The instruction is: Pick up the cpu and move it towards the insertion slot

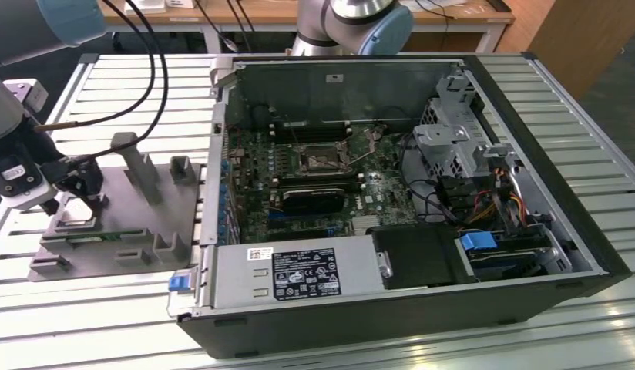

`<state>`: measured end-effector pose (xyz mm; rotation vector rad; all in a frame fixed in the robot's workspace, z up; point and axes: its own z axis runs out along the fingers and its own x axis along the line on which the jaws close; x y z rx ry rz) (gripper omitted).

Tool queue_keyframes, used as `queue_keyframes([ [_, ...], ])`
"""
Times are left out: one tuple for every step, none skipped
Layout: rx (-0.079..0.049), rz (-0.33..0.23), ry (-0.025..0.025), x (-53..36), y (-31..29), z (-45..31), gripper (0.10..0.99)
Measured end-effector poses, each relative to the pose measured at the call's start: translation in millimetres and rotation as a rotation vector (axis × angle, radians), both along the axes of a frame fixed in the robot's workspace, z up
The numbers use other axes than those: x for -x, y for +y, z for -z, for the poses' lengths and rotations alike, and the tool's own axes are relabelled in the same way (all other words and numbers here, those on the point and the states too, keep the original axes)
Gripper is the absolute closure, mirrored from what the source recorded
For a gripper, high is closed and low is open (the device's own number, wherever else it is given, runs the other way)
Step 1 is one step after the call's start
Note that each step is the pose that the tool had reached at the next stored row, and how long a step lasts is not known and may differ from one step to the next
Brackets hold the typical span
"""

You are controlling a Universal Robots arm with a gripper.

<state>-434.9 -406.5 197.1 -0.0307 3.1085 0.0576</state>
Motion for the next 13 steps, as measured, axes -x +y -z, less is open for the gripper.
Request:
queue_keyframes([
  [-0.001,0.000,-0.0002,0.1,0.0,0.7,0.439],
  [-0.002,0.002,0.0000,0.1,0.1,1.4,0.439],
  [-0.003,0.004,0.0000,0.1,0.1,2.3,0.439],
  [-0.004,0.006,-0.0001,0.0,0.1,3.3,0.439],
  [-0.004,0.006,0.0000,0.0,0.2,4.1,0.439],
  [-0.004,0.006,0.0000,0.0,0.3,5.0,0.439],
  [-0.004,0.006,0.0001,-0.1,0.5,6.2,0.439],
  [-0.004,0.007,0.0000,0.0,0.8,7.1,0.439],
  [-0.004,0.007,0.0000,0.0,1.1,8.1,0.439],
  [-0.004,0.007,0.0001,0.2,1.3,8.7,0.439],
  [-0.004,0.007,0.0002,0.8,1.5,9.3,0.439],
  [-0.004,0.007,0.0002,1.5,1.5,9.8,0.439],
  [-0.004,0.007,0.0001,2.3,1.7,10.3,0.439],
])
